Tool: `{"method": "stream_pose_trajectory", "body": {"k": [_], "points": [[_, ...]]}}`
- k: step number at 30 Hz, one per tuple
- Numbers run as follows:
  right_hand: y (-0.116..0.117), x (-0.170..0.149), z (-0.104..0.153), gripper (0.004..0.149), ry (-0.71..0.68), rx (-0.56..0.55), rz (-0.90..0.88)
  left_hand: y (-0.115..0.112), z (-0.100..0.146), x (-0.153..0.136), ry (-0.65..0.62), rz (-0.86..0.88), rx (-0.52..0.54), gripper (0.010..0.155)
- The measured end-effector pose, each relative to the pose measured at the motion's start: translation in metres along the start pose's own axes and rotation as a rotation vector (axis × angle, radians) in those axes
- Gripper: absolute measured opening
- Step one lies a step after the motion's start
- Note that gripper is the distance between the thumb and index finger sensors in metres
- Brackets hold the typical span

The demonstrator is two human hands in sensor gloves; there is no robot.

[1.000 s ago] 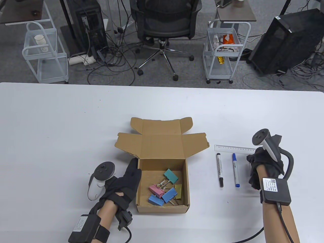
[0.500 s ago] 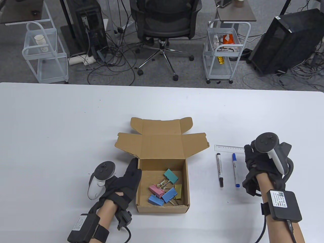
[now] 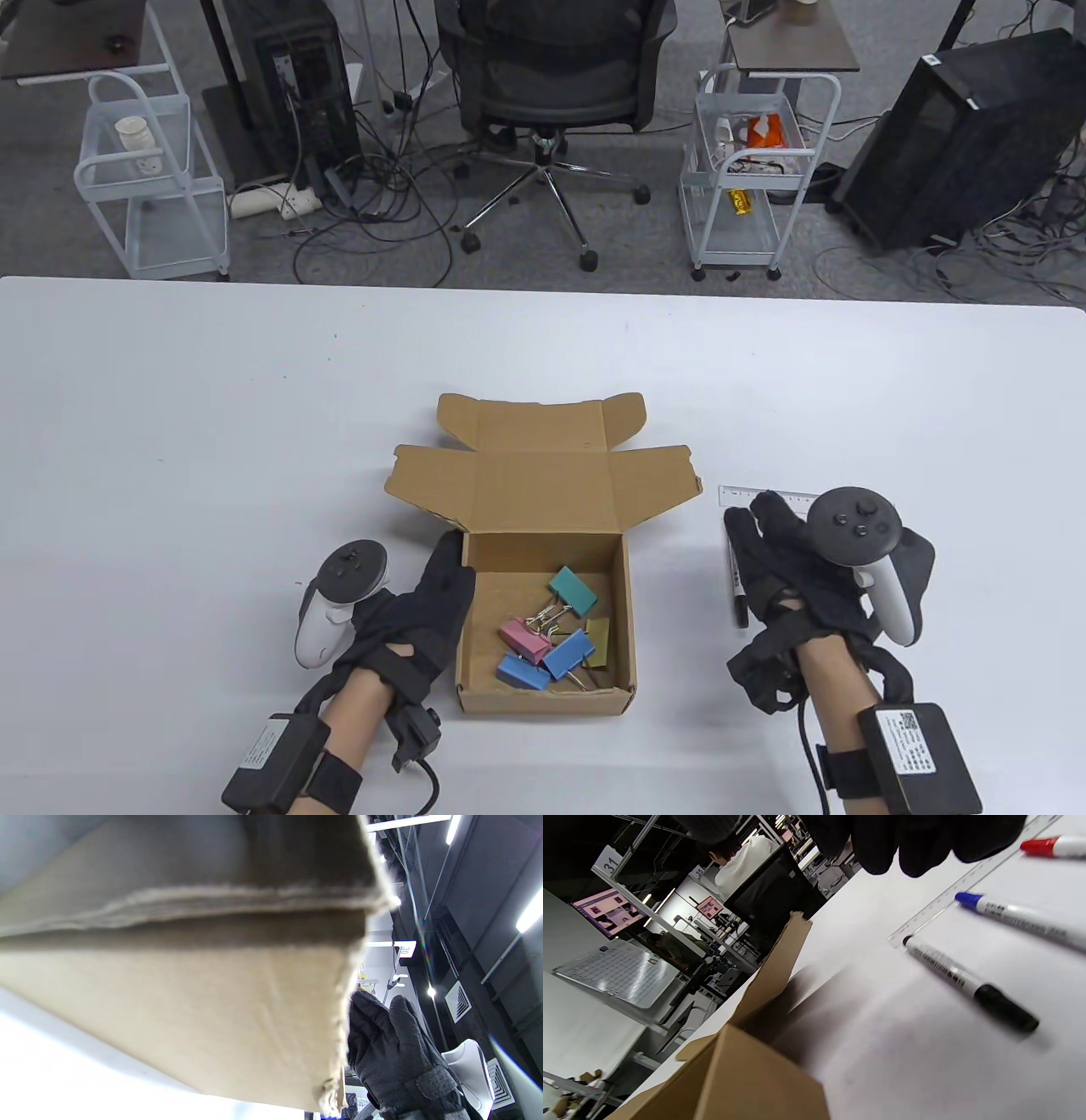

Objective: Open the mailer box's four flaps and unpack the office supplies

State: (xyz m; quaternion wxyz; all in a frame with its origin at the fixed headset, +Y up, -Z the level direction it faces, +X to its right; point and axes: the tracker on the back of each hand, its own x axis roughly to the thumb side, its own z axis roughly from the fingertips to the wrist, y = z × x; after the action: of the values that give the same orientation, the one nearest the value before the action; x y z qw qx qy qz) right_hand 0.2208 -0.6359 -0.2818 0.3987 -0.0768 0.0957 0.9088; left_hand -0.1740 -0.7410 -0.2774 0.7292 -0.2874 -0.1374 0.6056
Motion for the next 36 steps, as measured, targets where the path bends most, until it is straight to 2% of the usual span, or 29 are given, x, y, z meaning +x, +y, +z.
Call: {"method": "stream_pose_trajectory", "body": {"k": [5,9,14,25,36], "points": [[0.023,0.009,0.012,0.075,-0.035,0.063,-0.04,0.0,0.0,0.0,-0.002,0.001,0.001,0.081],[0.038,0.015,0.019,0.077,-0.048,0.082,-0.12,0.0,0.0,0.0,-0.001,0.0,-0.002,0.081],[0.055,0.017,0.022,0.077,-0.06,0.088,-0.129,0.0,0.0,0.0,-0.005,0.006,-0.004,0.081],[0.097,0.009,0.011,0.077,-0.001,0.187,-0.22,-0.001,0.0,0.0,-0.005,0.009,-0.009,0.081],[0.117,-0.001,0.001,0.075,-0.006,0.215,-0.323,0.0,0.0,-0.001,0.0,0.005,-0.007,0.081]]}}
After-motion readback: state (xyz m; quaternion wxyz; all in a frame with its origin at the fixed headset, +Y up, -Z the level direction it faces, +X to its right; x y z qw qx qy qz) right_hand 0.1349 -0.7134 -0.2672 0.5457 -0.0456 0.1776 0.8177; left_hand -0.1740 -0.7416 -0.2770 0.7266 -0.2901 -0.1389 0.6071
